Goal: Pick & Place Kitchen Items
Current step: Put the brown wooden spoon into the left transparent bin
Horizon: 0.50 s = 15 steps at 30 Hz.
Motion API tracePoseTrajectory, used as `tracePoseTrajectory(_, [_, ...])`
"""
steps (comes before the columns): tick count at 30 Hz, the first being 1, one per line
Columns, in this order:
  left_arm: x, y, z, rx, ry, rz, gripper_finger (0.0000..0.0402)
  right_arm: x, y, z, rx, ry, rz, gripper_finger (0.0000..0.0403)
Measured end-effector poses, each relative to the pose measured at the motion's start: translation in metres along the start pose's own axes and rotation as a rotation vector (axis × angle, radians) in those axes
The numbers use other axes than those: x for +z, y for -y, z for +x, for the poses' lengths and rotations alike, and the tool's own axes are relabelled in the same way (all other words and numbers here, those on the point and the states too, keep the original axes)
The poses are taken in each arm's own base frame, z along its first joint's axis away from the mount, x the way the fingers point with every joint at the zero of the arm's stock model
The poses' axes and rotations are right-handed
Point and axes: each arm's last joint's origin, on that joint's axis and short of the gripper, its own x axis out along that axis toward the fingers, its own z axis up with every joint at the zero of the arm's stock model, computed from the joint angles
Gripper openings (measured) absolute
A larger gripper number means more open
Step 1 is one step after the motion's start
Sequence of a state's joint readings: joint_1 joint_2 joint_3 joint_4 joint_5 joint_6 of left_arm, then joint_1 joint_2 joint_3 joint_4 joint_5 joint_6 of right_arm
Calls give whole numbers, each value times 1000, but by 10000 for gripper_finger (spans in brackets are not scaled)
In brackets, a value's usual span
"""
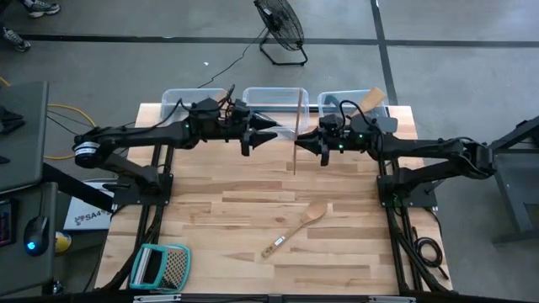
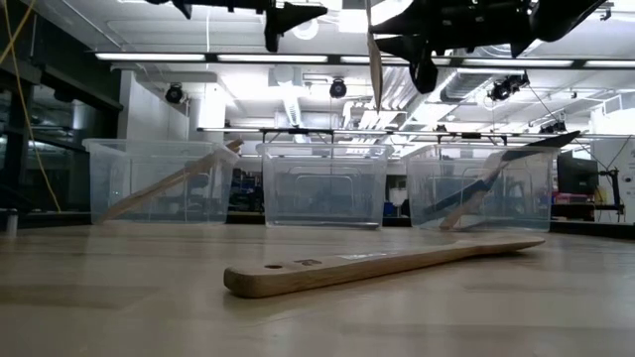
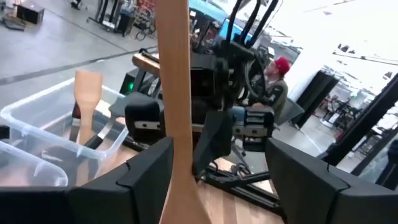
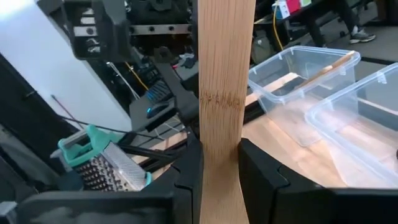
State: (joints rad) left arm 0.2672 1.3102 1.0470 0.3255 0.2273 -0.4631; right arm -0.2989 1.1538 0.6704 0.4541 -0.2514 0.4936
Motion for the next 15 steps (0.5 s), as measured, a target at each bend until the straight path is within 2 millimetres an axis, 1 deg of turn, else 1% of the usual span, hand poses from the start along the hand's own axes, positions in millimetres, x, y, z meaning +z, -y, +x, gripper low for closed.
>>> tracePoseTrajectory(8, [-19, 2, 25, -15, 49, 15, 251, 0, 1, -1, 51, -29, -20, 70])
tracePoseTrajectory(12, [-30, -1, 36, 31, 73, 12, 251, -1, 1, -1, 67, -43, -24, 70])
tracePoseTrajectory(15, [-35, 0, 43, 25, 107, 17, 251, -2, 1, -1, 60, -61, -22, 70])
